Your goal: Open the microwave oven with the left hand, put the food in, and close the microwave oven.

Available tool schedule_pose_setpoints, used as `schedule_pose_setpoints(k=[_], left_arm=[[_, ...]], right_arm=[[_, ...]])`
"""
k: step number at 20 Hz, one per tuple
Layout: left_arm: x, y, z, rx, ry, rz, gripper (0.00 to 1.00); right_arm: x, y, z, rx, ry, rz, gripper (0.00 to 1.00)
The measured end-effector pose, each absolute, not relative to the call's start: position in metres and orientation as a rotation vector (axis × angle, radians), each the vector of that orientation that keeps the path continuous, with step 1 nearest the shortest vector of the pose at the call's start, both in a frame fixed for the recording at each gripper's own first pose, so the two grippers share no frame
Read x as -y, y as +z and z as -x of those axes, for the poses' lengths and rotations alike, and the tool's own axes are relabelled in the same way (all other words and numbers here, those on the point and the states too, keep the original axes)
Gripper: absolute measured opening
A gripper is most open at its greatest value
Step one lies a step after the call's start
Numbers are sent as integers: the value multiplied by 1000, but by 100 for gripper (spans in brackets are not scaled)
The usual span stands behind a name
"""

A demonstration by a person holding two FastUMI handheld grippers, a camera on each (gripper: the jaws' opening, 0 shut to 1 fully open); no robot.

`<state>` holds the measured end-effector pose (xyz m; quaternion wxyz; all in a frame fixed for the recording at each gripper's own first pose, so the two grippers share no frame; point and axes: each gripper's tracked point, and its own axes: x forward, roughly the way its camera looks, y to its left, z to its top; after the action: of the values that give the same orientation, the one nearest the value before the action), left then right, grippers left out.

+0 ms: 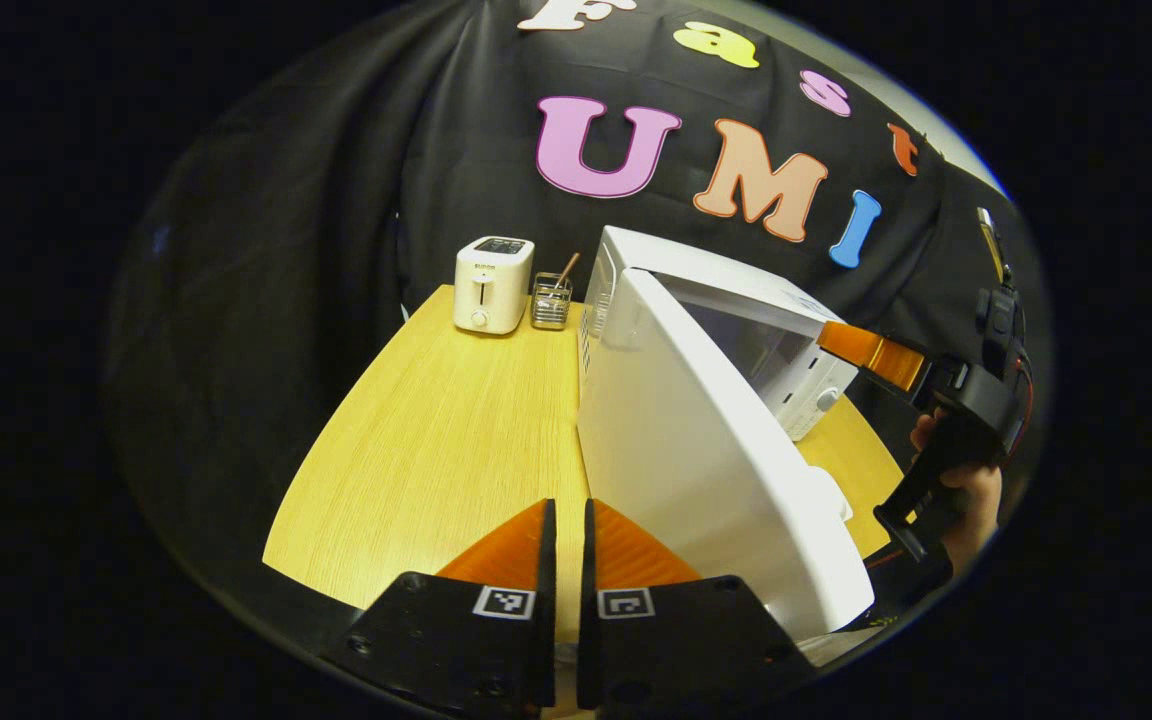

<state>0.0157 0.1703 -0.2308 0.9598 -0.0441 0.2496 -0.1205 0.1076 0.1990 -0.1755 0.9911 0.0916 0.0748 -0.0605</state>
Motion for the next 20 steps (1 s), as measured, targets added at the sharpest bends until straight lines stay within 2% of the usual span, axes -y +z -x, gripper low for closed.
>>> schedule_pose_setpoints(k=[1, 11, 12, 16, 17, 20], left_arm=[[-169, -232, -14, -506, -248, 81, 1], [-130, -230, -1, -507, -309, 40, 1], [-126, -229, -2, -504, -302, 41, 1], [-112, -234, -2, -524, -231, 71, 1], [-108, -235, -1, -531, -212, 78, 1], [-91, -236, 4, -540, -157, 101, 1]], right_arm=[[-195, -171, -102, -143, -133, -186, 91], [-120, -141, -58, -88, -307, -137, 91], [-112, -140, -57, -86, -312, -133, 98], [-79, -137, -53, -91, -310, -106, 98], [-72, -139, -52, -101, -301, -105, 91], [-48, -149, -53, -140, -270, -106, 92]])
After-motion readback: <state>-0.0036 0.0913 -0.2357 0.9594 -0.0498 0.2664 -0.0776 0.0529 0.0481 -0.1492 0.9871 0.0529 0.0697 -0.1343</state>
